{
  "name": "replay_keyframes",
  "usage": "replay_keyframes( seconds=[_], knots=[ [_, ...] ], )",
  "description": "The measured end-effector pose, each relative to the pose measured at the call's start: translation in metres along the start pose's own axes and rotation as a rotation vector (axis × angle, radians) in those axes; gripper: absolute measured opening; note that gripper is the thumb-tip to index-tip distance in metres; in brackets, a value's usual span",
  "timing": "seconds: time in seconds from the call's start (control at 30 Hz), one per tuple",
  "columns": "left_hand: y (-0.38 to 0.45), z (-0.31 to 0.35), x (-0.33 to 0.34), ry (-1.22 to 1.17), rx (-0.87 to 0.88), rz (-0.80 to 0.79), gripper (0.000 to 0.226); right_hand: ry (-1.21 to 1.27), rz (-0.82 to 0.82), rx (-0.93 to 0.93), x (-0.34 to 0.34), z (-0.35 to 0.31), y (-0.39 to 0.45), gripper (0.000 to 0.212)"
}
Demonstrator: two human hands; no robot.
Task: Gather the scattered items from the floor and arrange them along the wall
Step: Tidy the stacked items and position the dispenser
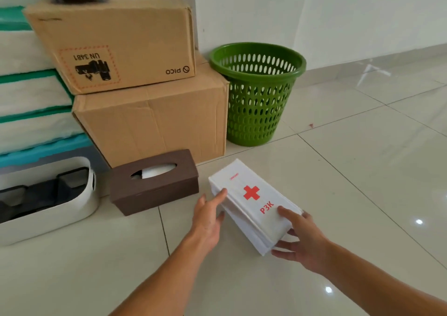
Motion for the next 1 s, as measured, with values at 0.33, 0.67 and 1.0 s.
replay_keyframes(
  seconds=[0.33, 0.67, 1.0],
  knots=[
    [-0.025, 0.007, 0.005, 0.372, -0.065, -0.302, 0.034, -0.005, -0.104, 0.022, 0.062, -0.009, 0.024, 0.055],
    [-0.03, 0.035, -0.014, 0.492, -0.03, -0.23, 0.038, -0.003, -0.131, 0.042, 0.119, -0.018, 0.04, 0.054],
    [-0.024, 0.018, -0.029, 0.54, -0.111, -0.13, 0.073, -0.446, 0.011, -0.044, 0.085, -0.058, 0.055, 0.072]
  ],
)
Point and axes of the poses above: each hand's wrist, its own y-axis towards the middle knuckle, its own x-axis out of the palm, z = x × y, the point moved 6 cm from there along y, towards the middle knuckle, and after that the axes turned 3 degrees about -z, right-handed, at the moved point
